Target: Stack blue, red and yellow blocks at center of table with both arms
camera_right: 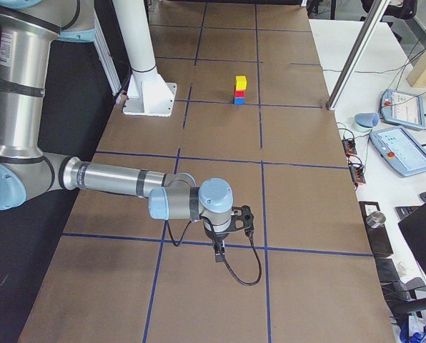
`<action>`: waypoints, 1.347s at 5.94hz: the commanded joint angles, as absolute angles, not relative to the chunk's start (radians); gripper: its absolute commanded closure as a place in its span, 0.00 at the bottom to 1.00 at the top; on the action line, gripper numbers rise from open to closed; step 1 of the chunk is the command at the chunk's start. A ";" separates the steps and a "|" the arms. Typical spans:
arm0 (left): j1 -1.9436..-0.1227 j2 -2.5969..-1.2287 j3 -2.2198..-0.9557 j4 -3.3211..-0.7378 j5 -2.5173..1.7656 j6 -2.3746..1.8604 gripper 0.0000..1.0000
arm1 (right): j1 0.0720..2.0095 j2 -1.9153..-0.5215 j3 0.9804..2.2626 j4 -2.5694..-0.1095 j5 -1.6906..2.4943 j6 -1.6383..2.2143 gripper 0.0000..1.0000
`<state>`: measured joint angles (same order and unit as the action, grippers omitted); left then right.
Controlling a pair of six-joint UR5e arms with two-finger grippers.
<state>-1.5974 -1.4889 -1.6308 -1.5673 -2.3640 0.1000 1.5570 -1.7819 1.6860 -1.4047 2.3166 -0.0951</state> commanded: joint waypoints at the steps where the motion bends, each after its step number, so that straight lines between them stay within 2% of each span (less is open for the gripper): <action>1: -1.597 -1.439 -1.626 -1.568 -2.364 0.100 0.00 | 1.559 -1.782 1.690 -1.405 2.326 -0.091 0.01; 8: -1.594 -1.448 -1.640 -1.574 -2.358 0.103 0.00 | 1.559 -1.802 1.681 -1.404 2.322 -0.087 0.00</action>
